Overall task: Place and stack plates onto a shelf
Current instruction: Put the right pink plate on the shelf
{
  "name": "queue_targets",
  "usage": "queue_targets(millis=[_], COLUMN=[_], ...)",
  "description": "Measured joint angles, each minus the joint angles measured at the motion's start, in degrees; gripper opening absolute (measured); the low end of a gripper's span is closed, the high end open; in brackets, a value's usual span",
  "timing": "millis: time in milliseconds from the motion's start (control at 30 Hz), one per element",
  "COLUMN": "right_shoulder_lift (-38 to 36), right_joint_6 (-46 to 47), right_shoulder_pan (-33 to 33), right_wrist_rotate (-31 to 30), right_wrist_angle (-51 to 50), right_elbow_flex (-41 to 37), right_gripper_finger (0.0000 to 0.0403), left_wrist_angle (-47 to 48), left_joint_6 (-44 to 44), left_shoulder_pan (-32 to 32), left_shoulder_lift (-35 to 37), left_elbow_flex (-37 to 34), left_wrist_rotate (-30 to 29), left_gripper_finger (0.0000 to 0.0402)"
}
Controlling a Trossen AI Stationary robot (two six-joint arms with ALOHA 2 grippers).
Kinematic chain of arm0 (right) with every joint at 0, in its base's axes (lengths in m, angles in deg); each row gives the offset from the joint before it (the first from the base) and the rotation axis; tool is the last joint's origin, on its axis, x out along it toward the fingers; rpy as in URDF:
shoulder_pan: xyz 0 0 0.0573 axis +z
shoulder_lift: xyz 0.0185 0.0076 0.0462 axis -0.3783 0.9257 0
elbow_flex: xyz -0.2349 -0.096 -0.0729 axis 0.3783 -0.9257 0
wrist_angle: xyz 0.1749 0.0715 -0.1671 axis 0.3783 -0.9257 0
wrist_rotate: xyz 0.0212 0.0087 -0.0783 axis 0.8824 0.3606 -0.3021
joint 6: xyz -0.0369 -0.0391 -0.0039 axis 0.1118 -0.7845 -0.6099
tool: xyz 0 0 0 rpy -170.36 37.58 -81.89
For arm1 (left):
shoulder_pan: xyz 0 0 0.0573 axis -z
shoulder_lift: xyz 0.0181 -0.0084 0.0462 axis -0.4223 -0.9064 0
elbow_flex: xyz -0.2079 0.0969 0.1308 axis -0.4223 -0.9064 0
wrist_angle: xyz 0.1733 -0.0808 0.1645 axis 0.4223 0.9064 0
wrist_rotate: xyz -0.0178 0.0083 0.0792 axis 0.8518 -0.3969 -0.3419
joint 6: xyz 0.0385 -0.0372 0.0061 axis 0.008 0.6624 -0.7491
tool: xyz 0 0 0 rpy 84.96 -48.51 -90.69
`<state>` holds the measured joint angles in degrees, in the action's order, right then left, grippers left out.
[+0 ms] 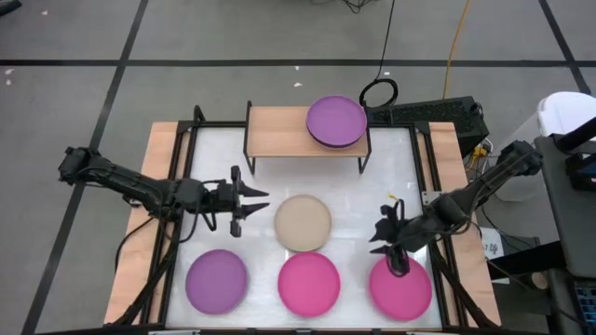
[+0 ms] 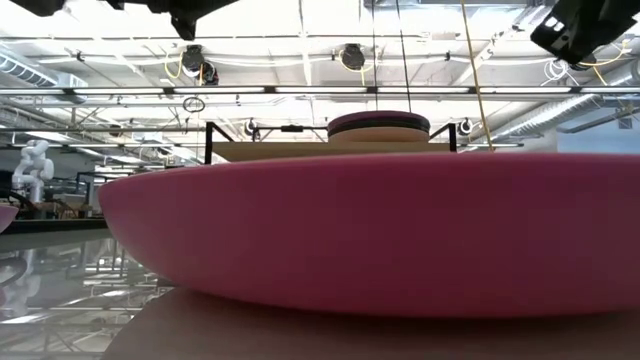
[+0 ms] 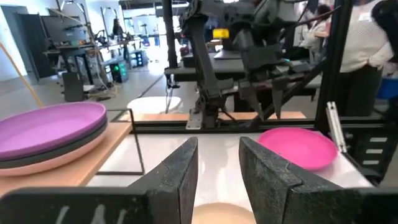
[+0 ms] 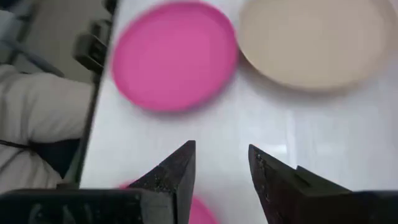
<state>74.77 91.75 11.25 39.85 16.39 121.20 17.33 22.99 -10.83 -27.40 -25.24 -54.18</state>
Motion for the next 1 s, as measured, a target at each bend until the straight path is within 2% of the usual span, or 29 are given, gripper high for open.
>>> queue_targets(millis=[67, 233, 400, 533, 867, 1000], right_shoulder_lift=[0.8, 5.63, 11.56, 14.57, 15.98, 15.96], right_joint_6=[1.15, 0.07, 2.63, 3.5, 7.33, 9.48], right_shoulder_pan=[0.27, 0.59, 2.22, 3.09, 3.37, 3.41], right_wrist_rotate=[-0.15, 1.38, 6.35, 6.68, 10.48, 10.66], right_wrist_angle=[-3.4, -3.67, -4.34, -5.37, -4.29, -0.13], right_elbow_flex=[1.91, 3.43, 1.12, -0.36, -5.16, -7.73], right_gripper_finger=[0.013, 0.013, 0.013, 0.013, 0.013, 0.013], left_wrist_angle=[-0.44, 0.0, 5.8, 9.2, 12.78, 12.74], left_joint_6=[-0.29, -2.06, -3.25, -3.06, -2.43, -2.6], left_shoulder_pan=[-0.15, -0.02, 1.19, 2.55, 4.41, 4.41], left_shoulder_lift=[0.0, 1.12, 7.55, 10.6, 10.25, 10.25], left_elbow_flex=[0.0, 0.0, 0.0, 0.04, 0.04, 0.04], left_wrist_rotate=[-0.07, -0.11, -0.09, -0.08, 0.02, 0.02], left_gripper_finger=[0.0122, 0.0122, 0.0122, 0.0122, 0.0122, 0.0122])
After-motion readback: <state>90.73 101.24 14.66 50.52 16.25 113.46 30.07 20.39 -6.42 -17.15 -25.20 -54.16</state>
